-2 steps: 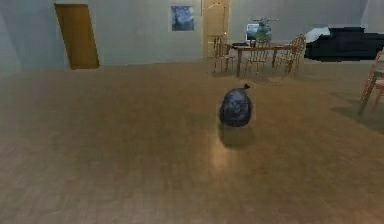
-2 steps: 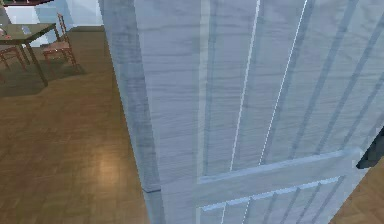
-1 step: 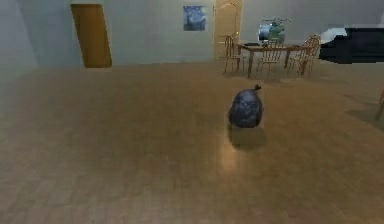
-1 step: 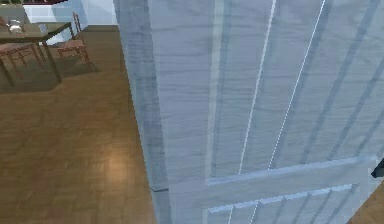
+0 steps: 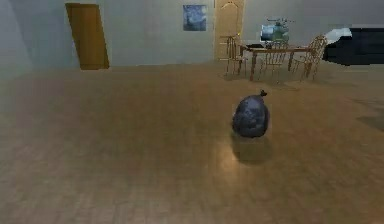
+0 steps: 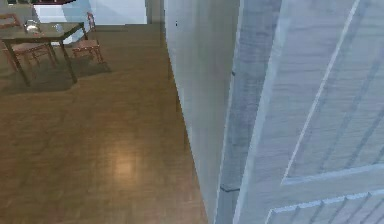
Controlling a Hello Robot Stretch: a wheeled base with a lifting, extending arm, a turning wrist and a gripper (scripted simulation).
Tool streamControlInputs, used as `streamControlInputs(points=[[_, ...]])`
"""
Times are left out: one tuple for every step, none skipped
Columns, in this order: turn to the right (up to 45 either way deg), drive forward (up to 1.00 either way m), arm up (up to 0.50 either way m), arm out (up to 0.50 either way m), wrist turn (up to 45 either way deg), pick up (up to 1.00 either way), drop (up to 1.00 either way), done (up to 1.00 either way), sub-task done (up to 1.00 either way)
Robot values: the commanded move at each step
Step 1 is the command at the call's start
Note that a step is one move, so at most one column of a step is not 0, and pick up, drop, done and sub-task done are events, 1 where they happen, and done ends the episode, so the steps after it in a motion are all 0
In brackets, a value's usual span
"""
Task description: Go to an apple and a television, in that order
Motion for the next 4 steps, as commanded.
streamControlInputs(points=[[36.0,0.00,0.00,0.00,0.0,0.00,0.00,0.00,0.00],[0.0,1.00,0.00,0.00,0.0,0.00,0.00,0.00,0.00],[0.0,1.00,0.00,0.00,0.0,0.00,0.00,0.00,0.00],[15.0,0.00,0.00,0.00,0.0,0.00,0.00,0.00,0.00]])
